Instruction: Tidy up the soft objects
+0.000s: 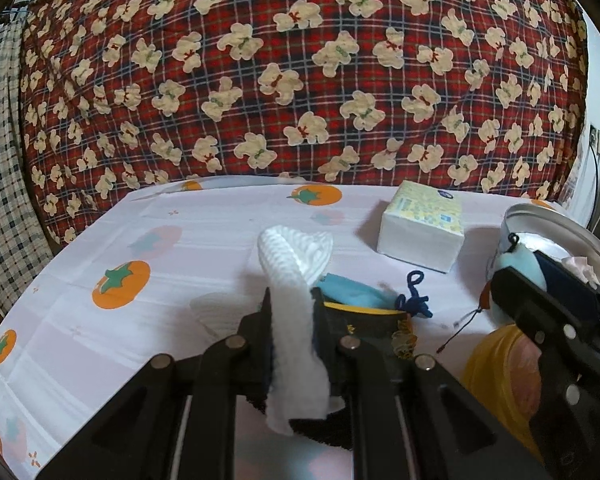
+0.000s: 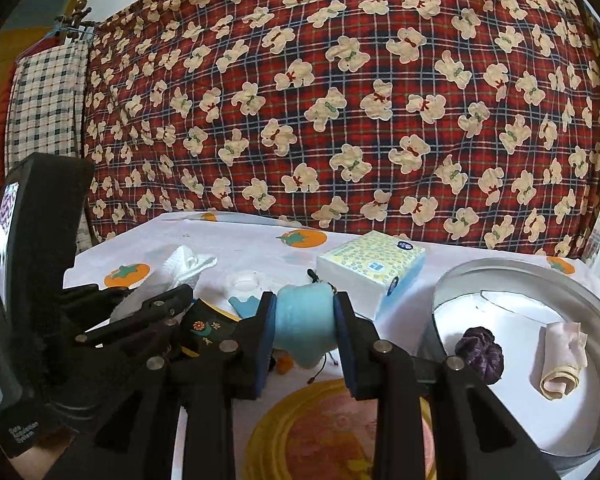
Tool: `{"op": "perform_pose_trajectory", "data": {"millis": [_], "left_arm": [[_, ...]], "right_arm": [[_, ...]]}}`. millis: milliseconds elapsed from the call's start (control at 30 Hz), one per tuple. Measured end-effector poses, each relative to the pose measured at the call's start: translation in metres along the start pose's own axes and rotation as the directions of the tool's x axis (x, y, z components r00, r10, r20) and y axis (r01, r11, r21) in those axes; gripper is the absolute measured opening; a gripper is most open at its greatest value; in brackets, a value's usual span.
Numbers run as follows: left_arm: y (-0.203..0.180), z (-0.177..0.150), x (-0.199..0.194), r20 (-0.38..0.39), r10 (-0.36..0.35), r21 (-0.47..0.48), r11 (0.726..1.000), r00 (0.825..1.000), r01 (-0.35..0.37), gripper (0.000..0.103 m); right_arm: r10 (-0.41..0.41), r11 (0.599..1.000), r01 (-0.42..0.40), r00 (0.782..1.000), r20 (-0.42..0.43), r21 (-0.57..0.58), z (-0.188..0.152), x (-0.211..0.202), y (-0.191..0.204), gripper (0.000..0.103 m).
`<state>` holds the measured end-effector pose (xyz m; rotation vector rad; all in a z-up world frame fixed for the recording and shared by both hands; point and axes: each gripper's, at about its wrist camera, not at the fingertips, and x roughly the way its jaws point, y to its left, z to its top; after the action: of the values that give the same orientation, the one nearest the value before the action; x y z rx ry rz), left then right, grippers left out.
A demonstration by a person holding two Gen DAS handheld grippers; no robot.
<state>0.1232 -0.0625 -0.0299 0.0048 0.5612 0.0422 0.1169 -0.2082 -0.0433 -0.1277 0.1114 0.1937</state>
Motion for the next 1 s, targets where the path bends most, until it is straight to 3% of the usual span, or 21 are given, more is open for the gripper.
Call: {"op": "perform_pose_trajectory", "data": {"millis": [567, 1000], "left_arm": [[-0.029, 0.003, 0.002, 0.002, -0.004, 0.069, 0.998, 1.0, 0.003, 0.012], [-0.033, 0.004, 0.0, 0.019, -0.009, 0.073, 0.997, 1.0, 0.008, 0.012]], "right_arm": [[-0.018, 0.999, 0.017, 1.0, 0.011, 0.032, 0.0, -0.004, -0.017, 0.032], [-0.022, 0.999, 0.019, 0.997, 0.071, 0.051, -0.001, -0.014, -0.023, 0.031]]}}
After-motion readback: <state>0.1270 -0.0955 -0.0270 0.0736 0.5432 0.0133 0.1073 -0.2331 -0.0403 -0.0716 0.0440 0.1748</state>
